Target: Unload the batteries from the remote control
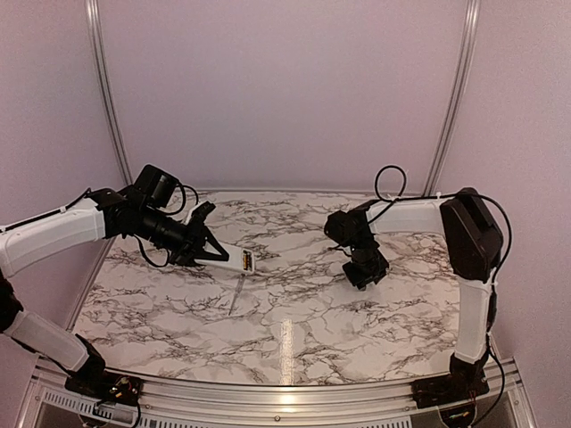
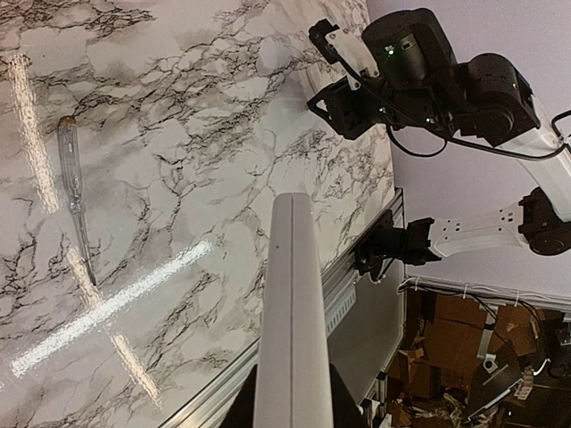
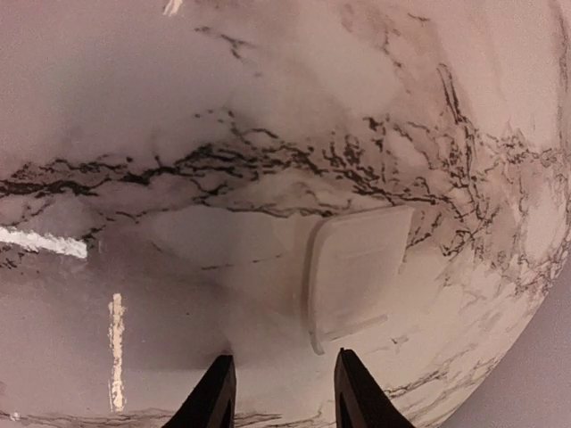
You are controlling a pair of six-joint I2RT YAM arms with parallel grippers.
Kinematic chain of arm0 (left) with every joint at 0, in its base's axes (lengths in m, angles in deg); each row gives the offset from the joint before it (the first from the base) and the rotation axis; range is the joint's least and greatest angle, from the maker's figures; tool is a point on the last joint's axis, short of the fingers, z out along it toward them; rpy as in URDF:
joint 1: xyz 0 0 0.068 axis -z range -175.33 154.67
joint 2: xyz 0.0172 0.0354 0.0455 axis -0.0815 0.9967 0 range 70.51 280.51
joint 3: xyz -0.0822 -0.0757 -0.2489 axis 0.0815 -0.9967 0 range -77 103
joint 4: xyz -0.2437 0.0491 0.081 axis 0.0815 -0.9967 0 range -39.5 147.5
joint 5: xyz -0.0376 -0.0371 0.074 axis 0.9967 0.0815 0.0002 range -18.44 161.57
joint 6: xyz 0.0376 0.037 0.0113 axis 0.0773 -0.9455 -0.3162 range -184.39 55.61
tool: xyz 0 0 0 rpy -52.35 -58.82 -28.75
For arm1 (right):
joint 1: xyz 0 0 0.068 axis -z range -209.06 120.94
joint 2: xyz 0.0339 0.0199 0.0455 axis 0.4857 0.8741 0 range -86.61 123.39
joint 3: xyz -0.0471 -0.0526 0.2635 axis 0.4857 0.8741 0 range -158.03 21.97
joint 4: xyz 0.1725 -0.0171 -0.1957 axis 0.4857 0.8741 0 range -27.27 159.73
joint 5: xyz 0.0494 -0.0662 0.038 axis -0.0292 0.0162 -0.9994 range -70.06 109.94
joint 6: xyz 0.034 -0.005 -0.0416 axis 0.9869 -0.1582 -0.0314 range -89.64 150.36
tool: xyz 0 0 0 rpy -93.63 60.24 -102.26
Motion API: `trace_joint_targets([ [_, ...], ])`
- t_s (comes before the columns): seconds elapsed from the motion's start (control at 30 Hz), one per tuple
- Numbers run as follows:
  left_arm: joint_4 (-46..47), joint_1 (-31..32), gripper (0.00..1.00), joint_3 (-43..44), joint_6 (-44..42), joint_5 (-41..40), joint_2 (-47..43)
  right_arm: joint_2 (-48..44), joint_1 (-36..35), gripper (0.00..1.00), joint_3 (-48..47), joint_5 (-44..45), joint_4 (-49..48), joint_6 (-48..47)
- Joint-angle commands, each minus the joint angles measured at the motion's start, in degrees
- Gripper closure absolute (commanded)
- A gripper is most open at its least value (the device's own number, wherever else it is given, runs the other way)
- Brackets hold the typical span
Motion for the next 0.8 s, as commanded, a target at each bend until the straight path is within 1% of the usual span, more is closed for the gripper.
trace_joint_targets([
  [0.0,0.08,-0.33,1.00,1.83,1.23,-0.59,1.36,-6.42,0.28,0.61,1.38,-7.95,-5.55,-3.06],
  [0.1,3.00,-0.23,1.00,-0.17,3.61,-0.75,0.96,-9.76,0.30,0.58,1.48,-11.47,-6.60,-3.50],
  [0.2,8.82,0.05,1.00,-3.67,6.15,0.87,0.91,-13.58,0.28,0.53,1.27,-13.57,-6.77,-3.53],
  [0.27,13.57,0.59,1.00,-5.85,8.23,1.57,1.52,-15.91,0.29,0.45,1.48,-15.37,-7.05,-3.79],
  [0.4,22.97,3.37,1.00,-8.28,12.90,2.03,5.27,-20.60,0.30,0.25,3.30,-17.57,-8.17,-3.59],
  [0.53,28.75,7.37,1.00,-7.19,13.78,2.48,11.85,-24.73,0.37,0.08,5.41,-19.69,-9.04,-1.29],
  [0.67,31.98,9.24,1.00,-5.61,13.71,2.34,17.80,-29.03,0.37,0.02,7.19,-23.32,-10.60,0.53],
  [0.77,35.24,9.79,1.00,-4.47,14.80,3.32,22.29,-31.88,0.37,0.01,9.10,-24.34,-11.73,1.49],
])
